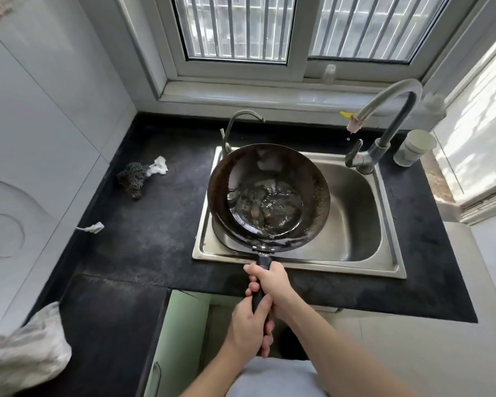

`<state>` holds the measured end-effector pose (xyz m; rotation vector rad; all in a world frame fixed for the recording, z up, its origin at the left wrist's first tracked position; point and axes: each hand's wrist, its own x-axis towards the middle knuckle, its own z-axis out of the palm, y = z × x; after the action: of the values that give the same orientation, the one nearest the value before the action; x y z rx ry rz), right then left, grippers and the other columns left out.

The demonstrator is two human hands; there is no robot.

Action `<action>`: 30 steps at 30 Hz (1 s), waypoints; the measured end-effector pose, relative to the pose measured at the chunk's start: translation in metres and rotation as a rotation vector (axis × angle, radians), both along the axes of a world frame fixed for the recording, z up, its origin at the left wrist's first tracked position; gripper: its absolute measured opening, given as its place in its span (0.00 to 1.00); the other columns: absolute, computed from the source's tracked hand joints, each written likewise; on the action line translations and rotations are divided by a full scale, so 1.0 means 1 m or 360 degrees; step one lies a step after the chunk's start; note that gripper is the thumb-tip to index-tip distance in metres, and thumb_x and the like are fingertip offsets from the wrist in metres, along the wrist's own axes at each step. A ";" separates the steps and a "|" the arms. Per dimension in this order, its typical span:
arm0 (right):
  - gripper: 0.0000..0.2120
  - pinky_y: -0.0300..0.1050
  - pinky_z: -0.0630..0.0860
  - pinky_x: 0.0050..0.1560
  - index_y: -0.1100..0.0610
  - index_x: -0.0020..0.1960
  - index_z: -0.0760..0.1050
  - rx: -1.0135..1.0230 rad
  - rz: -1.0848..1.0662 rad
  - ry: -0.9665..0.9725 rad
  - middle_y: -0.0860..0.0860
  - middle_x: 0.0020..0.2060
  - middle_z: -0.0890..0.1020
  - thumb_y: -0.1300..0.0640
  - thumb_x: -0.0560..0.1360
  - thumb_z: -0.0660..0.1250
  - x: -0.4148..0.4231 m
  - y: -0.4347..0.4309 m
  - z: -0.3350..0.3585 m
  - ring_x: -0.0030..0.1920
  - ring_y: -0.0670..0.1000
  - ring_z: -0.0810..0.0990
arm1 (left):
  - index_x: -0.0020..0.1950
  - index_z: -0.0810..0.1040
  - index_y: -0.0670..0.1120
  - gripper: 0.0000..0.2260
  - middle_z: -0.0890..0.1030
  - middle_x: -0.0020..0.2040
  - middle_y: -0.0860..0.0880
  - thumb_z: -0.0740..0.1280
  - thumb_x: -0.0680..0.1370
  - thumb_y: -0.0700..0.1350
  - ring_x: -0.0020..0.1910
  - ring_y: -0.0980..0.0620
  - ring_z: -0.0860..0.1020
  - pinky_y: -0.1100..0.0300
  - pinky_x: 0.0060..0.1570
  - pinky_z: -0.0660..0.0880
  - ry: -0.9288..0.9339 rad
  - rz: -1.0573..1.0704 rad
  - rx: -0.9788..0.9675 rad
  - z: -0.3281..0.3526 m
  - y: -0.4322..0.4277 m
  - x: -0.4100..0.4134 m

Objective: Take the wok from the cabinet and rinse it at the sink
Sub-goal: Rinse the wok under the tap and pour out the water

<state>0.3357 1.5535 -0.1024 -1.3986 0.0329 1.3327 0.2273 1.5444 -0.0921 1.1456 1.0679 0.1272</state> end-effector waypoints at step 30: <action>0.12 0.46 0.77 0.30 0.59 0.37 0.71 0.0003 0.0113 -0.0126 0.50 0.25 0.72 0.66 0.78 0.66 0.035 -0.011 -0.010 0.23 0.48 0.71 | 0.43 0.72 0.38 0.15 0.72 0.27 0.44 0.61 0.82 0.49 0.18 0.49 0.68 0.58 0.21 0.69 -0.0047 -0.0068 0.0017 -0.007 -0.006 0.029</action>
<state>0.3711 1.5427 -0.1121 -1.4613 -0.0716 1.3339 0.2568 1.5381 -0.0993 1.1723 1.0172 0.1158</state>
